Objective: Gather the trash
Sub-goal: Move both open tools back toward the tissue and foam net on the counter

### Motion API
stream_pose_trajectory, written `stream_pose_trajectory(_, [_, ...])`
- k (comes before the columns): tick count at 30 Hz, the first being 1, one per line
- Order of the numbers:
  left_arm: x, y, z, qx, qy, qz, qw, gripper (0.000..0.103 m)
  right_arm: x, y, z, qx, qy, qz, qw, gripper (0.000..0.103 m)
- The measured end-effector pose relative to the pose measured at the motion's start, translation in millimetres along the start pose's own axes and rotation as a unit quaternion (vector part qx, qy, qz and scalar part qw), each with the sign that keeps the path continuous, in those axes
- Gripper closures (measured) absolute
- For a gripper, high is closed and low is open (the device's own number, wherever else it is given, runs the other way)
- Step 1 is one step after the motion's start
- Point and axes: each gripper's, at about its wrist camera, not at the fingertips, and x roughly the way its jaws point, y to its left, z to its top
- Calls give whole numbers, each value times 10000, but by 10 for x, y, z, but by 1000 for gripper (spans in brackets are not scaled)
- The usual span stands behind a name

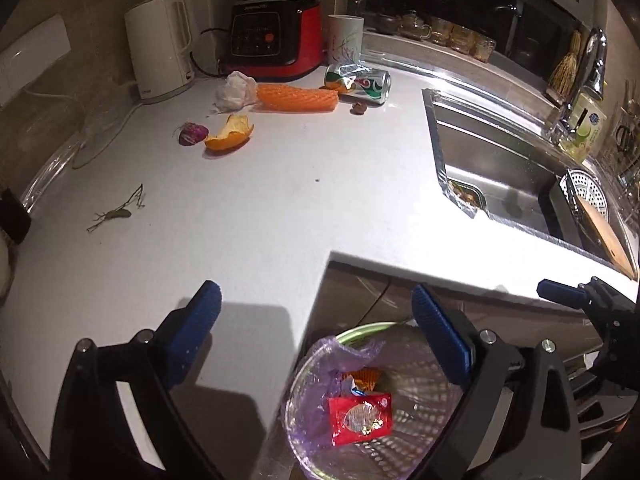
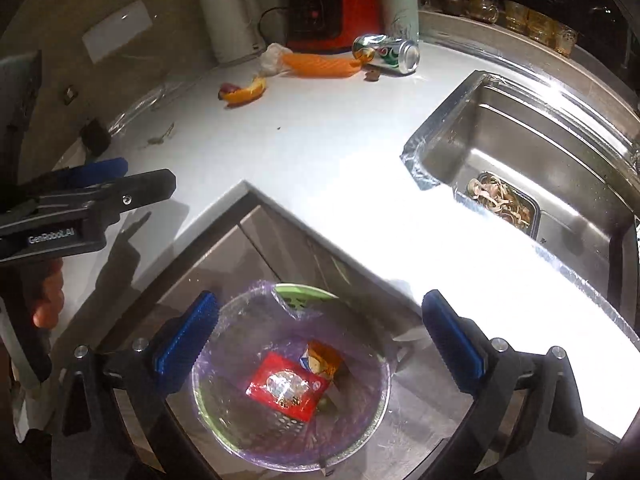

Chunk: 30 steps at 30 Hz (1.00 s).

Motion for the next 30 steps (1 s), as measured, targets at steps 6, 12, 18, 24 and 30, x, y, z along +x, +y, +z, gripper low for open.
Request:
stream_pose_trajectory(6, [361,392,536,88,-184,55,9998,8,59,-12,287,383,-100,-186,9990,2])
stream_pose_trajectory(12, [941,741,1035,352,-213,33,9991,8,189,4,463,698,-132,-427,9966,2])
stream_pose_trajectory(18, [1435,946,1307,527,-106,-141,9985,12,278,-16,568,830,-3,-537,9951,2])
stream_pose_trajectory(24, [1676,1079,1429,576,72,-260,9980,16,323,-107,652,922,-56,-413,9949,2])
stream_pose_trajectory(30, [1705,1242,1612,270,202,-433,9985,17,431,-252,771,882,-46,-301,9956,2])
